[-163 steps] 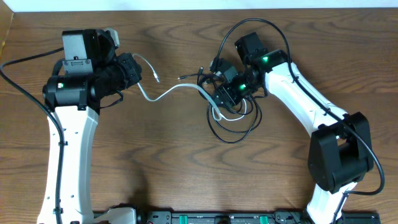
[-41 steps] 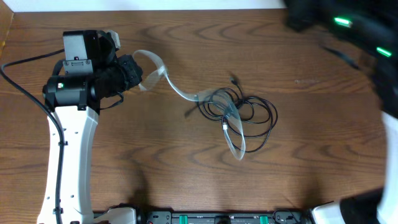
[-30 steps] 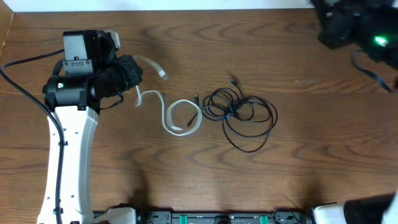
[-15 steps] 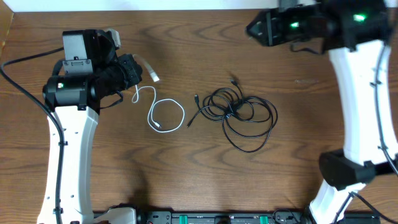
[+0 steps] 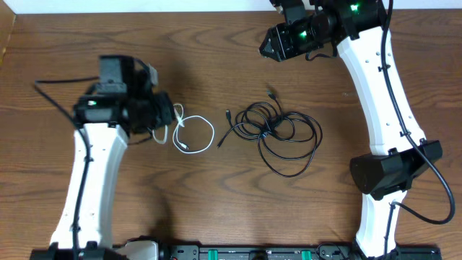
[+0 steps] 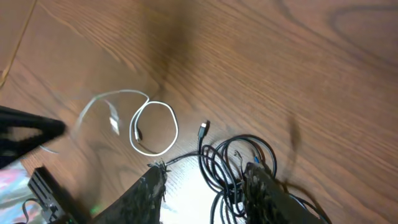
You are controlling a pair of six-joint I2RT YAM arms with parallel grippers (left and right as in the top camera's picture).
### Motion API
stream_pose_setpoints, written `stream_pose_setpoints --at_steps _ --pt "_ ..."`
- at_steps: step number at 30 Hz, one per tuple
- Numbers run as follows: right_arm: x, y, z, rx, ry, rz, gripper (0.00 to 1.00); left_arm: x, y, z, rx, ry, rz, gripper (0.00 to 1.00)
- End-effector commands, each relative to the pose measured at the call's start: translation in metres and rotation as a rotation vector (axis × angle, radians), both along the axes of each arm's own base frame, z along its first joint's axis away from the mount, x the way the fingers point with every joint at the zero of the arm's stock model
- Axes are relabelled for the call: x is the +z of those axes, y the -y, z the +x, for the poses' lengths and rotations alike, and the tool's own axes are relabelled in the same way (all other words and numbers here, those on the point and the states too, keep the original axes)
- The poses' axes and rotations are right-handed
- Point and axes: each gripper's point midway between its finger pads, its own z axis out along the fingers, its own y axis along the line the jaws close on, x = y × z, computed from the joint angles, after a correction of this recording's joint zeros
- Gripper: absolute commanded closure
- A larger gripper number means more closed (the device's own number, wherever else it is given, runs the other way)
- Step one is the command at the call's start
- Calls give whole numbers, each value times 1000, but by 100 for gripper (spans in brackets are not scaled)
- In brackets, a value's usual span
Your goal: Untangle cables
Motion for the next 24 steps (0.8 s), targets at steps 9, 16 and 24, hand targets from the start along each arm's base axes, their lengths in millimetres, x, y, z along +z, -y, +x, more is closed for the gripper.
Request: stream_pose_setpoints --at_steps 9,16,24 --pt "4 -3 -1 25 22 2 53 -72 17 -22 -145 -192 100 23" --pt "3 -3 -2 26 16 0 51 -68 6 -18 -125 -167 162 19" --pt "-12 -29 -13 84 -16 -11 51 -7 -1 0 -44 18 159 19"
